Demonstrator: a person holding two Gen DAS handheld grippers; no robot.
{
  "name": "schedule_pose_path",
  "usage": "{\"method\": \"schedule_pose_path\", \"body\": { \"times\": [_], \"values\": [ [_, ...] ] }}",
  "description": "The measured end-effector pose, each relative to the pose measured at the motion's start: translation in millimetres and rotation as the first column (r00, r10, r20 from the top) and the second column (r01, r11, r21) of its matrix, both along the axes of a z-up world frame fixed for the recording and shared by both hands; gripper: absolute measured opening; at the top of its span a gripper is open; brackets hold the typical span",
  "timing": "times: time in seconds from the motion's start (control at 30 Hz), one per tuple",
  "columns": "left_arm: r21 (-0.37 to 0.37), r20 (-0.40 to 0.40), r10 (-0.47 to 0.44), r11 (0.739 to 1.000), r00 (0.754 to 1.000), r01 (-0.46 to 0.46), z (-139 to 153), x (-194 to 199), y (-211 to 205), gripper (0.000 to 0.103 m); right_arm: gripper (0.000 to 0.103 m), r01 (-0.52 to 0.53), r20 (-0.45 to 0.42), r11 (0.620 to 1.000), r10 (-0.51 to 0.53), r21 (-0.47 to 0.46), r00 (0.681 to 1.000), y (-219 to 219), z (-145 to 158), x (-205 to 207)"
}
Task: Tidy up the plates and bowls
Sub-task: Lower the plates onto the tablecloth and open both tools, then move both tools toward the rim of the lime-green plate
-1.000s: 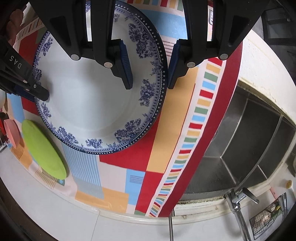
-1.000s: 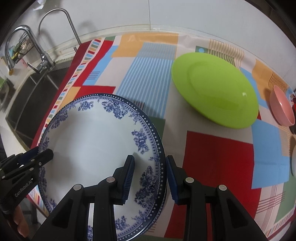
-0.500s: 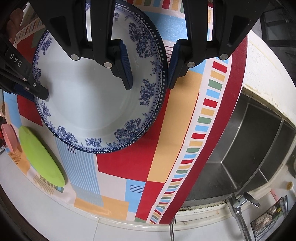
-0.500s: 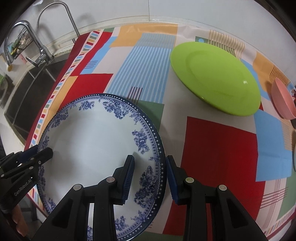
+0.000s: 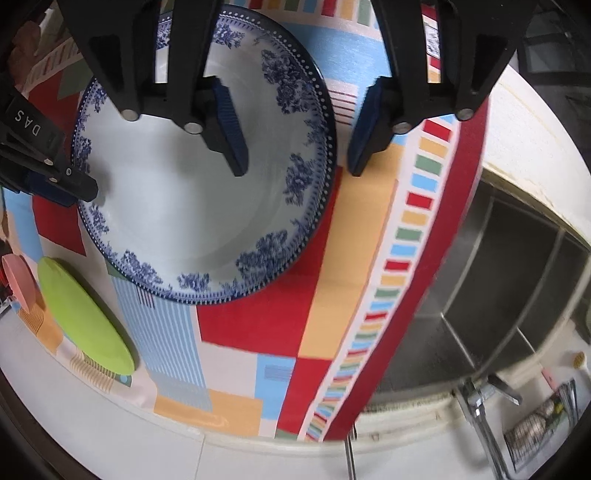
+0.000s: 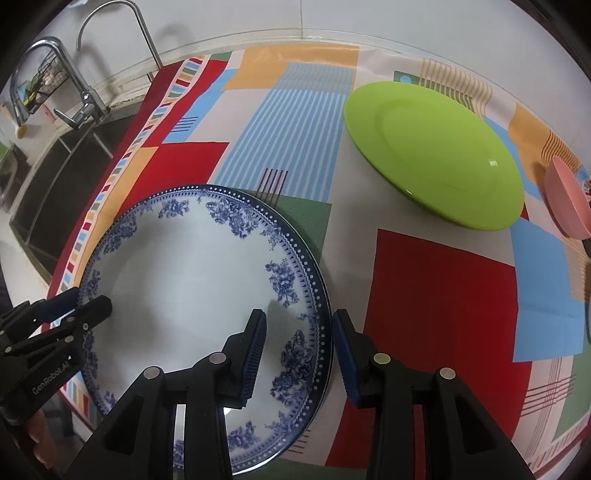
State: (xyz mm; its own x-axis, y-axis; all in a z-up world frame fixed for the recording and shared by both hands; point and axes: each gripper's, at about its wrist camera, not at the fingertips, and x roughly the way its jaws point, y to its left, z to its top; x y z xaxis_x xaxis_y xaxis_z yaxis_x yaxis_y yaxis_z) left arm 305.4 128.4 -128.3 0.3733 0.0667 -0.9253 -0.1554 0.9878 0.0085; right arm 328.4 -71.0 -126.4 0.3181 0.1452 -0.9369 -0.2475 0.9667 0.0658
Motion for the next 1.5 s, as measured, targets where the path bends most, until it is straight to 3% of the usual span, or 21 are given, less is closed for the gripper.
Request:
{"method": "schedule_pose_path", "body": {
  "times": [0.17,0.7,0.8,0.9,1.1,1.5],
  "values": [
    [0.013,0.048,-0.008,1.000,0.999,0.007,15,-1,-1,0.068,0.045,-0.001,0.020,1.000,0.001,0.017,1.000,-1,7,-3],
    [0.008,0.140,-0.136,0.991,0.981,0.136,44,23,-39,0.073,0.045,0.068,0.118,0.997,-0.070,0.024,0.991,-30,34,-6],
    [0.015,0.158,-0.165,0.986,0.974,0.164,50,31,-50,0.073,0.046,0.100,0.125,0.995,-0.101,0.016,0.987,-42,38,-1],
    [0.017,0.176,-0.187,0.982,0.966,0.186,55,39,-61,0.073,0.056,0.132,0.141,0.991,-0.133,0.014,0.981,-54,43,3],
    [0.009,0.190,-0.224,0.974,0.956,0.226,63,61,-79,0.073,0.056,0.181,0.187,0.983,-0.180,0.011,0.966,-75,58,17],
    [0.026,0.228,-0.276,0.960,0.934,0.277,77,108,-118,0.087,0.056,0.258,0.241,0.966,-0.249,-0.006,0.938,-117,73,56]
  ]
}}
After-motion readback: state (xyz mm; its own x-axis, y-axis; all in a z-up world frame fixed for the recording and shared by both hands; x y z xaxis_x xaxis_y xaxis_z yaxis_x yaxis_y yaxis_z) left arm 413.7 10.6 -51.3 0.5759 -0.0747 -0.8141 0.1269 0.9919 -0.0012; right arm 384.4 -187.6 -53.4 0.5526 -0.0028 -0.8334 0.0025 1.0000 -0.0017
